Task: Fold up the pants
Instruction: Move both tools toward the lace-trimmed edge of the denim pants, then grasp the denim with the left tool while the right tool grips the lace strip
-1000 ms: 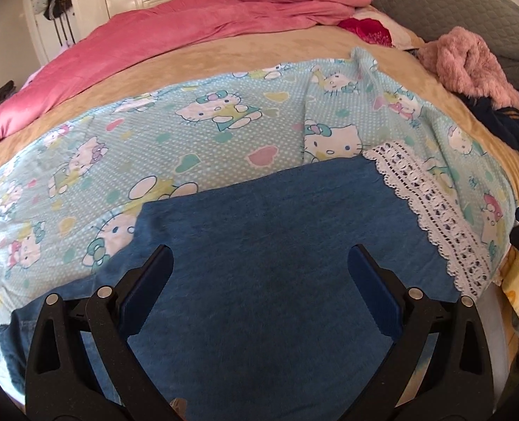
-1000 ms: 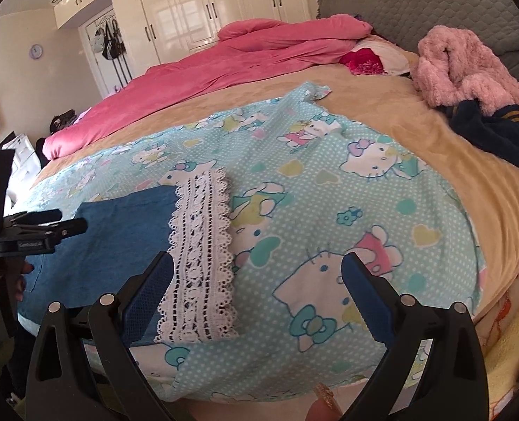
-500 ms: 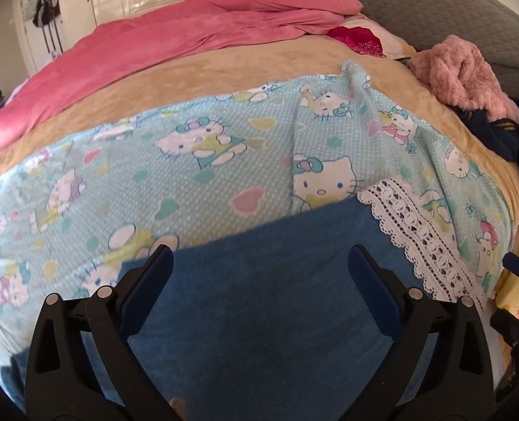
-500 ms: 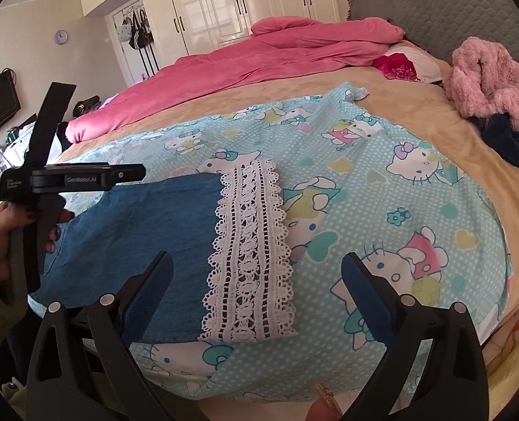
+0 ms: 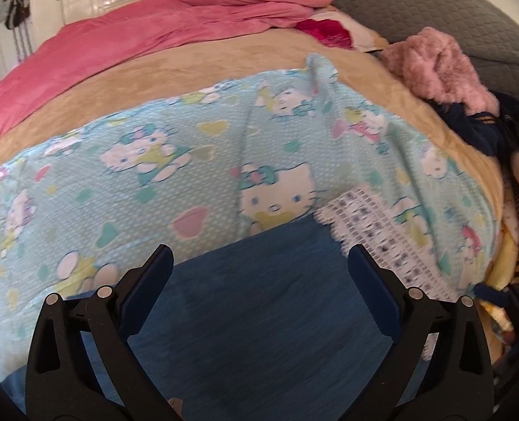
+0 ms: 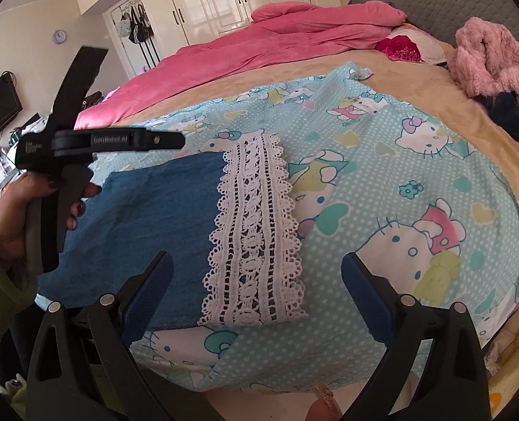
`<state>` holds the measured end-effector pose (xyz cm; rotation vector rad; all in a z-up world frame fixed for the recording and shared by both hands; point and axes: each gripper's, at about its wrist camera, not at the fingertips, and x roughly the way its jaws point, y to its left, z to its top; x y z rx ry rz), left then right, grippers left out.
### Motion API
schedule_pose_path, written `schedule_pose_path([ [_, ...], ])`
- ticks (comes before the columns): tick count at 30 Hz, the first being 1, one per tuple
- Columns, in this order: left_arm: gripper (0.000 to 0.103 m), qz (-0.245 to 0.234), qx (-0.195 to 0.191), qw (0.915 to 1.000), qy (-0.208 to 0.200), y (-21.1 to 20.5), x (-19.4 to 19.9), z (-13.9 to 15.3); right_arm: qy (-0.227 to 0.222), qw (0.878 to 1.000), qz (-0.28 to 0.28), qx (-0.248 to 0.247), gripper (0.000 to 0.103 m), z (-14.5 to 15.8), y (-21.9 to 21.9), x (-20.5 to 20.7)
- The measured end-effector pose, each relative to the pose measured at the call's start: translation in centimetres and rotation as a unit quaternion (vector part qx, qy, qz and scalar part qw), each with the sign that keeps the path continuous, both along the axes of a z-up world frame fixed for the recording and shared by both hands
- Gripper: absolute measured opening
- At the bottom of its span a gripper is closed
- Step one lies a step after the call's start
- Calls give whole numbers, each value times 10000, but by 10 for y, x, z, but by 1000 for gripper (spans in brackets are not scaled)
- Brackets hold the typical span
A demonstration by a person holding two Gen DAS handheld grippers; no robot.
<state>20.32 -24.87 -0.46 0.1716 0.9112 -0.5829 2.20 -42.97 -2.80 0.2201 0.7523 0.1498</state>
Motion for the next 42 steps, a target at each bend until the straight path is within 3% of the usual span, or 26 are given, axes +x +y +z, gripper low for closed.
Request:
schedule_pose_path([
  [4, 93, -274, -13, 9995, 125, -12, 5, -6, 197, 9997, 84, 124, 96, -9, 5, 6],
  [9, 93, -380, 71, 9982, 461, -19, 15, -23, 102, 9997, 164, 150, 96, -10, 7, 1],
  [13, 93, -415, 314, 9966, 646, -20, 21, -39, 283, 9990, 58, 328, 96, -19, 2, 6],
  [16, 86, -475, 411, 9960, 636, -24, 22, -40, 181, 9997, 10, 187, 96, -17, 2, 3],
  [21, 85, -814, 534, 9938, 541, -47, 25, -44, 267, 9995, -52, 173, 96, -21, 4, 5],
  [27, 70, -1211, 841, 9876, 533, -72, 26, -52, 199, 9995, 145, 174, 94, -24, 19, 4],
  [29, 57, -1316, 720, 9866, 649, -74, 28, -52, 155, 9996, 138, 170, 93, -23, 22, 6],
  [33, 36, -1623, 715, 9828, 518, -80, 19, -50, 92, 9993, -75, 351, 77, -22, 18, 11],
  [37, 38, -1714, 618, 9820, 496, -78, 20, -52, 64, 9988, -59, 489, 62, -20, 19, 16],
  [40, 41, -1435, 218, 9859, 829, -67, 29, -59, 124, 9987, 34, 502, 58, -25, 24, 22],
  [42, 39, -1354, 158, 9868, 869, -66, 28, -58, 108, 9973, 177, 699, 43, -27, 27, 23],
])
